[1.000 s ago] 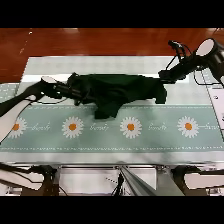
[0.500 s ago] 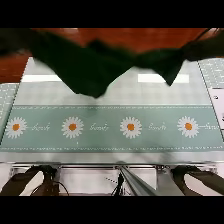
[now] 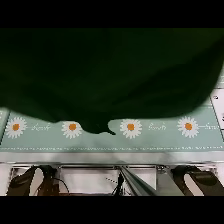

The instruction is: Fold the shirts.

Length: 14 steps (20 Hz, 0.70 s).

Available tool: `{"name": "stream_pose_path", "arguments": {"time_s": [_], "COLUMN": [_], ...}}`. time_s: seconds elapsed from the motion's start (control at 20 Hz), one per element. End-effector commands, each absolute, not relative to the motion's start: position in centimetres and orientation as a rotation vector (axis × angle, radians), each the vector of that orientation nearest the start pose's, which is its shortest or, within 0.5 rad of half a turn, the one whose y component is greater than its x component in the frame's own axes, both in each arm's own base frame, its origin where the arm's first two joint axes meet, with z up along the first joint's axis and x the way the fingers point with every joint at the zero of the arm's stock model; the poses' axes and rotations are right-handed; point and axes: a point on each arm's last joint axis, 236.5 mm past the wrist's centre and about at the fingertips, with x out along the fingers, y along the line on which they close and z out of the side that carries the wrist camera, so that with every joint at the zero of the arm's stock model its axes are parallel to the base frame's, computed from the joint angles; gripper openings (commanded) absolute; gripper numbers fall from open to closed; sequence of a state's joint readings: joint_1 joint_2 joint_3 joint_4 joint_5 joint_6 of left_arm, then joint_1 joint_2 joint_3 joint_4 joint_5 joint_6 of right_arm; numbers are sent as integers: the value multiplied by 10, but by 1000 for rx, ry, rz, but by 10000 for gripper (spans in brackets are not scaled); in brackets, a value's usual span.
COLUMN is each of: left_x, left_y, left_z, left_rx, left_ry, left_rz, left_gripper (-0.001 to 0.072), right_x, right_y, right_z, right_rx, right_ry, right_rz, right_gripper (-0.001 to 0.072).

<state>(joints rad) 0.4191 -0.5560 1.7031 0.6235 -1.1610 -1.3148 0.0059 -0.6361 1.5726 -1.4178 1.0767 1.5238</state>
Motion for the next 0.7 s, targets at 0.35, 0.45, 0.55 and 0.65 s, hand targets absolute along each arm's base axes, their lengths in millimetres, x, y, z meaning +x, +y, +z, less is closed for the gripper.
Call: {"name": "stream_pose_path", "arguments": {"time_s": [0.35, 0.45, 0.55, 0.65], "left_x": [115, 115, 125, 146], "left_y": [-100, -93, -90, -80], "left_z": [436, 413, 403, 393], "left_rx": [58, 20, -29, -66], "left_ry": [270, 390, 456, 516], "left_rz": [-229, -213, -223, -230], "left_gripper": [25, 25, 24, 24], "right_x": [167, 164, 173, 199], "right_y": [3, -7, -5, 11], "right_z": [362, 332, 310, 292], "right_rx": [43, 19, 3, 13], "right_ry": [443, 592, 716, 815], "right_rz": [5, -38, -25, 48], "right_gripper": [22, 22, 22, 22]}}
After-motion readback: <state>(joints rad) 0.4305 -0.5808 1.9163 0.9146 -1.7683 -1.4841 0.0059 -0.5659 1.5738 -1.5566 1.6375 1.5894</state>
